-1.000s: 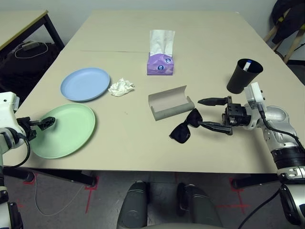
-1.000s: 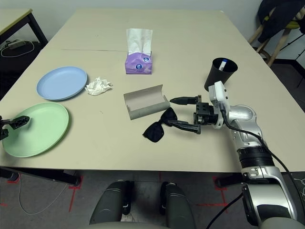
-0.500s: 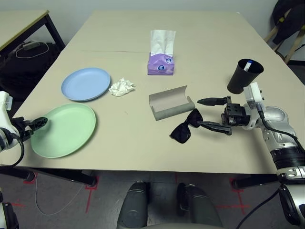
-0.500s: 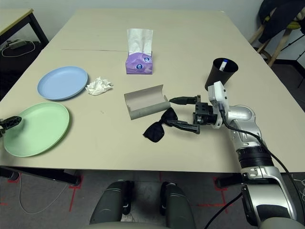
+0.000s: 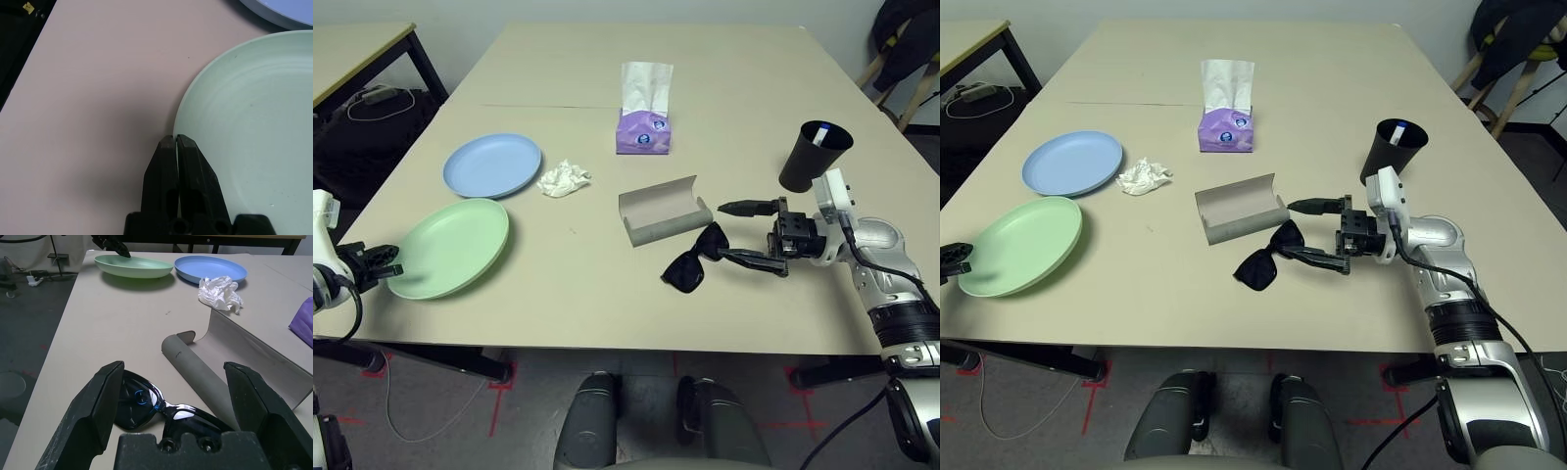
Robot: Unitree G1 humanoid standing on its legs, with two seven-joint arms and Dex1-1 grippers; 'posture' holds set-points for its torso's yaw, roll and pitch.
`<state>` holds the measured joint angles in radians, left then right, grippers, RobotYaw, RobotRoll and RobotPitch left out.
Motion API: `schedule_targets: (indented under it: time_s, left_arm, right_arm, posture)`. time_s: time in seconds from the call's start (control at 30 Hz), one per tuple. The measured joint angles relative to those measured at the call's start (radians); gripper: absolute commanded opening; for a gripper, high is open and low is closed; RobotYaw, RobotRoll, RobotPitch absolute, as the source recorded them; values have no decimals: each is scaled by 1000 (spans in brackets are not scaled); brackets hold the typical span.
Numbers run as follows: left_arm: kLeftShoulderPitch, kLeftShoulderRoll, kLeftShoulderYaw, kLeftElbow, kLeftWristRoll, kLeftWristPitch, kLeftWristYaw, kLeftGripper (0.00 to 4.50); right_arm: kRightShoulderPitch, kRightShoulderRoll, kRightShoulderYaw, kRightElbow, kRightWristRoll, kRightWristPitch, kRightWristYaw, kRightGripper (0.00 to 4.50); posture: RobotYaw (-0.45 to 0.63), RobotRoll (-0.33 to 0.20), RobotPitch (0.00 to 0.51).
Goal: Organize and tidy the items on the table.
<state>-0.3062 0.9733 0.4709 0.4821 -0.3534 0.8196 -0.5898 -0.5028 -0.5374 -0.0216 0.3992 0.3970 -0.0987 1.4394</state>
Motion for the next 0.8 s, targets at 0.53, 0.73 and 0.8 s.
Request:
schedule_targets:
  time_s: [0.53, 0.73, 0.8]
  left_arm:
    - [24, 43, 23, -166, -62, 72, -109, 29]
    - [59, 56, 84, -199, -89, 121, -117, 29]
    - [63, 60, 104, -200, -95, 132, -117, 29]
  right_arm:
    - [-5, 0, 8, 4, -6, -10, -5, 4500]
    - [-5, 0, 9, 9, -8, -10, -5, 4500]
    - [-5, 0, 9, 9, -9, -10, -5, 4500]
  posture:
    - [141, 0, 103]
    - [146, 0, 105]
    - [147, 0, 105]
